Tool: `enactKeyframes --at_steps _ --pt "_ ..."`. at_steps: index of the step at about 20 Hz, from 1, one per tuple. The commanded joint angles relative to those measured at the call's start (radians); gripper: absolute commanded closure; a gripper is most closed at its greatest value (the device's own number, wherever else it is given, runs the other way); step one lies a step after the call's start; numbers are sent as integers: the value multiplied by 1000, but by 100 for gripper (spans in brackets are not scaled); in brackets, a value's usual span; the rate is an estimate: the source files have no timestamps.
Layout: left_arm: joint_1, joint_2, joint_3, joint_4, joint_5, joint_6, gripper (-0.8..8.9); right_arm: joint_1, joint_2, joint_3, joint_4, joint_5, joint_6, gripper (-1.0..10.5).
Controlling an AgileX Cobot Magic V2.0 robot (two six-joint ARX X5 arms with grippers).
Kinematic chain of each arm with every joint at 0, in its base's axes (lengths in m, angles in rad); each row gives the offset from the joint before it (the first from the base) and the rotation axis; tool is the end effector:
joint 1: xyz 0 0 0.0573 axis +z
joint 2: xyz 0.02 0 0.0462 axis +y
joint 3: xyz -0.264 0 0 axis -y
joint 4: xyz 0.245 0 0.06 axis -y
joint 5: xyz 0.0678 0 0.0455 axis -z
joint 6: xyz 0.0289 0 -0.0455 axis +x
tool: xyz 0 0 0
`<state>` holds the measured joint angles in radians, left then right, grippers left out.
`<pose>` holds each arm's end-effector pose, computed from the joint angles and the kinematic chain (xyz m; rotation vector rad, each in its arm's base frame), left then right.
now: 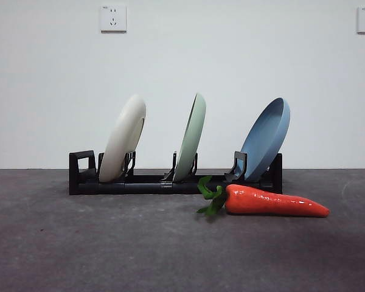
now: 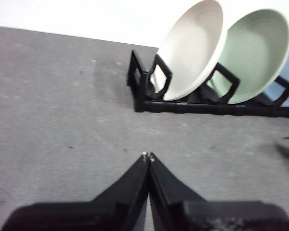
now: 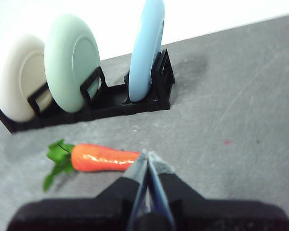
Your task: Take the green plate from the plate rack,put the plate on the table,take the carrot from the table,put the carrot in the plate
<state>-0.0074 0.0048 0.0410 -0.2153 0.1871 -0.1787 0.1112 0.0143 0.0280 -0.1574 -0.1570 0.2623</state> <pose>0.0933 -0.0061 0.1565 -0.1938 0.1956 -0.1775 0.0944 0.0151 0.1568 0.2636 0.1784 0.2473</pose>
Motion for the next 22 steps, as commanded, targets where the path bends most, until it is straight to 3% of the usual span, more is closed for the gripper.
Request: enactKeyframes --at_steps 1,3,6,12,22 --pt "3 0 71 -16 30 -58 820 0 14 59 13 -2 63 959" --pt "3 11 146 -70 34 -61 820 0 49 129 -12 -6 62 959" --pt "3 58 271 -146 97 -61 820 1 142 272 -120 -77 37 959" --pt "3 189 467 -296 257 -42 820 1 326 521 -361 -220 -115 958" --pt "3 367 709 -537 492 131 820 2 576 856 -788 -395 -405 958"
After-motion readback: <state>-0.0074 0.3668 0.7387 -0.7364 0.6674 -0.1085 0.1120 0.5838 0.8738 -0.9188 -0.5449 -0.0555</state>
